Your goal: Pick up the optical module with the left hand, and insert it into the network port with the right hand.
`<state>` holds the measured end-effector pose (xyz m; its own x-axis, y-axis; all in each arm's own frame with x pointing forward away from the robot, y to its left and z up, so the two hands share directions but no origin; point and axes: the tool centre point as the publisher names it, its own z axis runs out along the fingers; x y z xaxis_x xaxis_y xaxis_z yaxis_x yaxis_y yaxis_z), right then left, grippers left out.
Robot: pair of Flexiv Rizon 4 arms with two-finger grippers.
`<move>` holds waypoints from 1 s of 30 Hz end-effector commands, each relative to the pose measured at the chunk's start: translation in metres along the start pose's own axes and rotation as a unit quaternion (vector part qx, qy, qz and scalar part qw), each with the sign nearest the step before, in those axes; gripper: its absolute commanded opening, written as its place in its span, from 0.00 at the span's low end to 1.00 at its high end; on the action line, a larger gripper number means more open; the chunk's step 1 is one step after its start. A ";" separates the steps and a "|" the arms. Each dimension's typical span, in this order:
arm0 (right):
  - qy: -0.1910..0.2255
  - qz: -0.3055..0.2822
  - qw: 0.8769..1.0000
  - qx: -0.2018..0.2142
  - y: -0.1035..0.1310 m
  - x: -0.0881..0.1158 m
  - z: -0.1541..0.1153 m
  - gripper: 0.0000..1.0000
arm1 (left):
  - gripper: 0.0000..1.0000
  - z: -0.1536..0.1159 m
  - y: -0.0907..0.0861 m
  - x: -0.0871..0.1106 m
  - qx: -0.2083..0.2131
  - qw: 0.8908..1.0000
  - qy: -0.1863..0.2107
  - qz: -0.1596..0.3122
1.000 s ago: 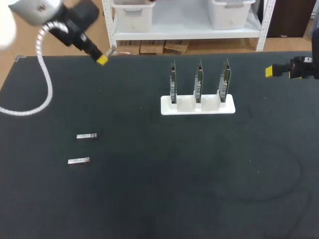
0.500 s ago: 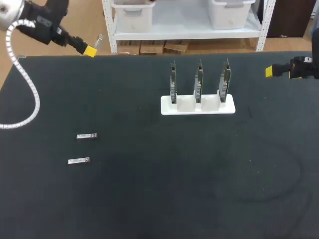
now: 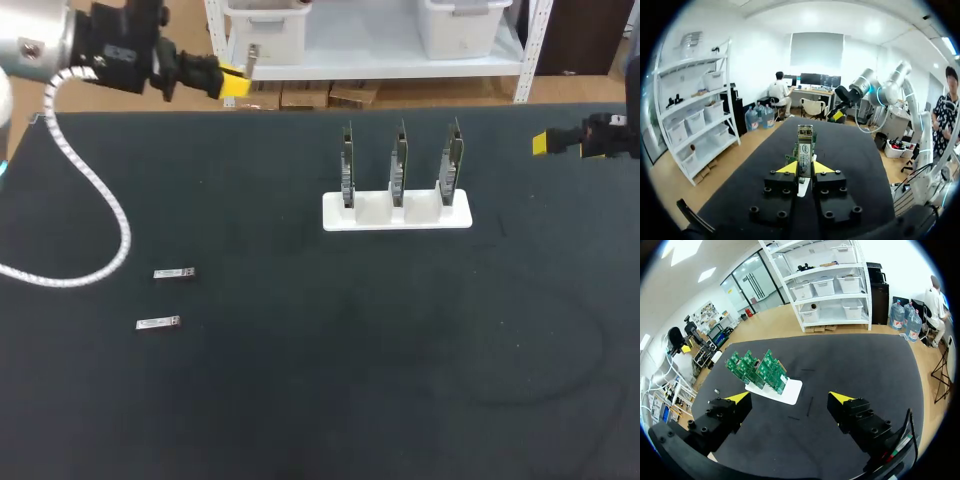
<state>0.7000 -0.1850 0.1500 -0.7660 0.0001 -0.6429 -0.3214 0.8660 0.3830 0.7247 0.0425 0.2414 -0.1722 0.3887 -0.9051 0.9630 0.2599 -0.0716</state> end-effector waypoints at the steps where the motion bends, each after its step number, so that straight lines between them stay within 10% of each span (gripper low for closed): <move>1: 0.000 0.000 1.000 0.000 0.000 0.000 0.000 1.00 | 0.00 0.018 -0.005 -0.003 0.003 0.992 -0.128 -0.009; 19: 0.000 0.000 1.000 0.000 0.000 0.000 0.000 1.00 | 0.00 0.027 -0.009 -0.014 0.007 0.989 -0.149 -0.023; 30: 0.000 0.000 1.000 0.000 0.000 0.000 0.000 1.00 | 0.00 0.087 -0.033 -0.039 0.040 0.985 -0.167 0.012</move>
<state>0.7000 -0.1850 0.1500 -0.7660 0.0001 -0.6428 -0.3214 0.8660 0.3830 0.7079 -0.0361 0.2490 -0.0966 0.0956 -0.9907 0.9796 0.1853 -0.0777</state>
